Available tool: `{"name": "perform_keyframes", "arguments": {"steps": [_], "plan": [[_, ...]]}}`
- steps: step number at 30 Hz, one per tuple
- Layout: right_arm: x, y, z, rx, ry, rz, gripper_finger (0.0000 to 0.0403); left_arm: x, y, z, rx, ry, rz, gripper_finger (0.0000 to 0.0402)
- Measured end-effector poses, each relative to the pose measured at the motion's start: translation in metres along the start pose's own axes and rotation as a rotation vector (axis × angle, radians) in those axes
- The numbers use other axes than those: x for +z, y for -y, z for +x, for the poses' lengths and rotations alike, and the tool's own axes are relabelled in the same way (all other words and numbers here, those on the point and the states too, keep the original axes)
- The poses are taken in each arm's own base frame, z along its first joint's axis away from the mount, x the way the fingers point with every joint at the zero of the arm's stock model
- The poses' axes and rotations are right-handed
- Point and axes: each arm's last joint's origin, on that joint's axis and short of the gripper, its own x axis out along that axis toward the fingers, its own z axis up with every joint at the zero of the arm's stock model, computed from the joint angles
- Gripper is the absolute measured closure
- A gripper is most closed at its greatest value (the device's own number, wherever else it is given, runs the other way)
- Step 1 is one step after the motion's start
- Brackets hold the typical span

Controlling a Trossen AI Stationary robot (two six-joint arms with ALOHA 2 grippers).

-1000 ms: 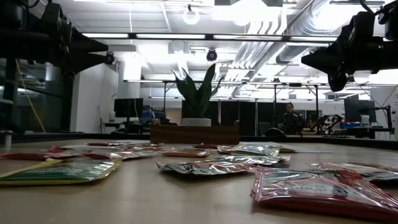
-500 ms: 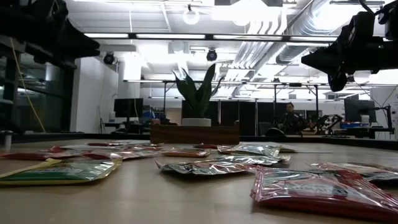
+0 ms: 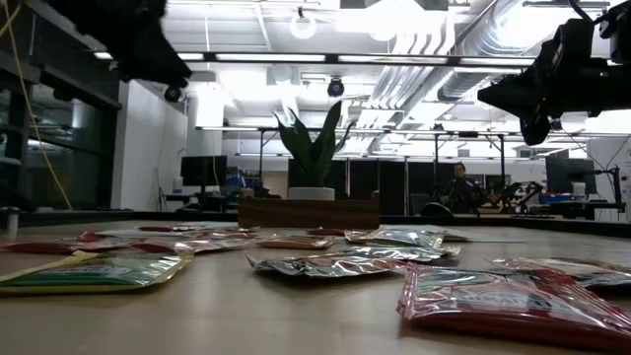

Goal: Pick & Place Tea
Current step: Put the red tea bag into the left section of the wooden organizer

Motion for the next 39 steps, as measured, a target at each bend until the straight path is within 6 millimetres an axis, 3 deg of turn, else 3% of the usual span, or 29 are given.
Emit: {"name": "perform_keyframes", "arguments": {"steps": [8,15,25,30,39], "plan": [[0.000,0.000,0.000,0.000,0.000,0.000,0.0391,0.025,-0.015,0.061,-0.017,-0.467,-0.049,0.0213],[0.000,0.000,0.000,0.000,0.000,0.000,0.0391,0.021,-0.022,0.109,-0.070,-0.813,-0.045,0.0156],[0.000,0.000,0.000,0.000,0.000,0.000,0.0391,0.000,-0.040,0.136,0.071,-1.018,-0.038,0.0071],[0.000,0.000,0.000,0.000,0.000,0.000,0.0391,-0.013,-0.045,0.152,0.216,-1.082,-0.048,0.0072],[0.000,0.000,0.000,0.000,0.000,0.000,0.0391,-0.022,-0.039,0.173,0.166,-1.059,-0.146,0.0083]]}}
